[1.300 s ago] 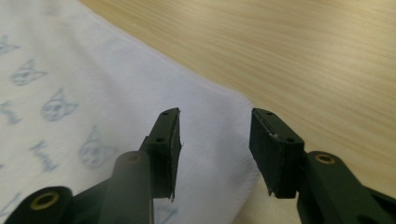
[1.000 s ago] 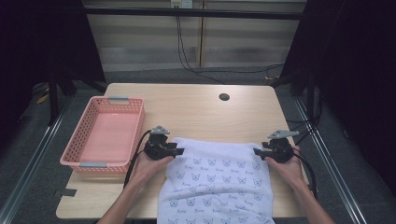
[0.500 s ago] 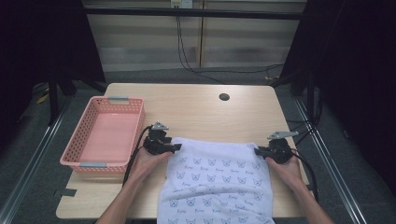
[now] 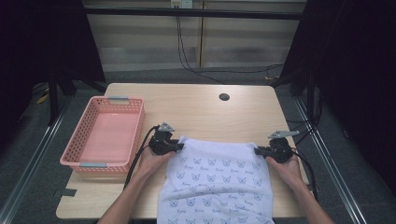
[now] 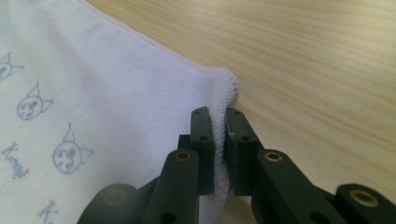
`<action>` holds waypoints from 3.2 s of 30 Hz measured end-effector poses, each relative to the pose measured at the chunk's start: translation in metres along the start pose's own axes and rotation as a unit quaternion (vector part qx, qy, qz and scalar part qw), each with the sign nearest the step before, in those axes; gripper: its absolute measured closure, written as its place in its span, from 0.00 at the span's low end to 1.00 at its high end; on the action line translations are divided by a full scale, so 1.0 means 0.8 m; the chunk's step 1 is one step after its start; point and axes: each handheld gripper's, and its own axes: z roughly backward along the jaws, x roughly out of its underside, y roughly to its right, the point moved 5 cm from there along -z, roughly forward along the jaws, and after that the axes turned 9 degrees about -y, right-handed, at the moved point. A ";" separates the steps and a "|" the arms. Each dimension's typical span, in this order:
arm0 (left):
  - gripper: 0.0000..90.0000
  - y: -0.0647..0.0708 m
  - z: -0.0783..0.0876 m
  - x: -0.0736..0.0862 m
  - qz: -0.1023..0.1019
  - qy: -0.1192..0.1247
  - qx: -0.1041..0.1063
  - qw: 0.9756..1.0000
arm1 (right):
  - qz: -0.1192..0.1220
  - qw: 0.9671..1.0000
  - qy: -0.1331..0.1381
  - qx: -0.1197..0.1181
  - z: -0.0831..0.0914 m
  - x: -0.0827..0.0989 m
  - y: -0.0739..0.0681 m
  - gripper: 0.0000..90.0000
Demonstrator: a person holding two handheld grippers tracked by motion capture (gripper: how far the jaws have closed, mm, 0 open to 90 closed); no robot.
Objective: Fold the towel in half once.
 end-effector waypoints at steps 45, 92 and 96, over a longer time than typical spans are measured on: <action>0.97 -0.049 0.180 -0.178 0.009 0.201 -0.009 0.980 | -0.018 0.975 0.222 -0.023 0.159 -0.238 0.051 0.95; 0.96 0.117 0.089 0.121 -0.012 -0.052 0.108 0.993 | 0.001 0.991 -0.045 -0.123 0.089 0.115 -0.093 0.96; 0.96 0.113 0.083 0.122 -0.004 -0.064 0.116 0.991 | 0.004 0.990 -0.059 -0.125 0.082 0.116 -0.092 0.96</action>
